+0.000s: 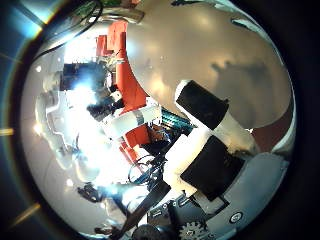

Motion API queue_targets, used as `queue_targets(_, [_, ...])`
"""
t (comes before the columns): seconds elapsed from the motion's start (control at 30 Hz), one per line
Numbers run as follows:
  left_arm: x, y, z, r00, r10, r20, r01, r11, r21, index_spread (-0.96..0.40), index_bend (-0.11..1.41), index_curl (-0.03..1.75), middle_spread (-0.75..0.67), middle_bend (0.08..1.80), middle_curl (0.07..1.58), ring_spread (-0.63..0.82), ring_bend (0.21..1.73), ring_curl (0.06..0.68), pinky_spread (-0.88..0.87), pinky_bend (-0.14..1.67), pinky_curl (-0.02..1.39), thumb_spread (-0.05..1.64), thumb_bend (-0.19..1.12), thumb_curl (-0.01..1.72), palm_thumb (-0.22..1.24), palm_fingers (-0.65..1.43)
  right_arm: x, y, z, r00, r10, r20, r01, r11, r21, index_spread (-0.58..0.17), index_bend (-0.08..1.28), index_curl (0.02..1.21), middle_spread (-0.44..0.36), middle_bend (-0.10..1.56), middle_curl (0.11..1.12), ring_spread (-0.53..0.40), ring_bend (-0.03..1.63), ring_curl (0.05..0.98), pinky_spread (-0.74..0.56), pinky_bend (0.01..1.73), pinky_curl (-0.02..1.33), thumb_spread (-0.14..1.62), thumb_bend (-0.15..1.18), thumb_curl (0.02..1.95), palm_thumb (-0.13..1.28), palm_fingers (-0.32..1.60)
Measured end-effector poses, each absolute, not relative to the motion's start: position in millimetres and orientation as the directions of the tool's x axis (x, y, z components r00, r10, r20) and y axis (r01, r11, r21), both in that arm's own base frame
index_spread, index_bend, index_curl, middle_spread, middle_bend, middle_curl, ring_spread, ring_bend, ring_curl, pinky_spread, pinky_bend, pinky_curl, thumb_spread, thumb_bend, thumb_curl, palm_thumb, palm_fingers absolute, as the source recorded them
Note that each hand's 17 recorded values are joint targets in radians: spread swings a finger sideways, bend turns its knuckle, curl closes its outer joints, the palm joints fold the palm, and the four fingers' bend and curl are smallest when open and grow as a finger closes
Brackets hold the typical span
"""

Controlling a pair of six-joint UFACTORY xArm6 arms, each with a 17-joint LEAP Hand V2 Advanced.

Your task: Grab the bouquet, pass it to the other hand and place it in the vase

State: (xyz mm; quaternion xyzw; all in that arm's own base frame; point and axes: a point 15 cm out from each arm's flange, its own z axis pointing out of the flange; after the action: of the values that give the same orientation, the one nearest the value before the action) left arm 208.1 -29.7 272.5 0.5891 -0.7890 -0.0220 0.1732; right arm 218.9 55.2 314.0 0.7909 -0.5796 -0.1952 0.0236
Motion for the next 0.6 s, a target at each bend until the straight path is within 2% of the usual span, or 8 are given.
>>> queue_targets(0.4, [202.8, -30.8, 268.3, -0.251, -0.935, 0.251, -0.915, 0.314, 0.253, -0.16, 0.19, 0.43, 0.04, 0.20, 0.41, 0.15, 0.62, 0.121, 0.30, 0.19, 0.34, 1.08, -0.02, 0.32, 0.28, 0.41, 220.8, 52.8, 308.5, 0.224, -0.931, -0.289, -0.908, -0.307, 0.286, -0.390, 0.19, 0.42, -0.032, 0.35, 0.42, -0.023, 0.69, 0.145, 0.40, 0.35, 0.09, 1.29, -0.01, 0.32, 0.59, 0.58])
queue_targets(0.6, [199.8, -37.4, 266.8, -0.281, -0.928, 0.245, -0.905, 0.341, 0.255, -0.16, 0.19, 0.43, 0.04, 0.20, 0.41, 0.15, 0.63, 0.121, 0.30, 0.19, 0.33, 1.08, -0.02, 0.32, 0.29, 0.41, 222.7, 46.9, 306.7, 0.195, -0.936, -0.292, -0.914, -0.282, 0.293, -0.387, 0.19, 0.42, -0.036, 0.36, 0.43, -0.032, 0.70, 0.147, 0.40, 0.35, 0.09, 1.29, -0.01, 0.32, 0.59, 0.58])
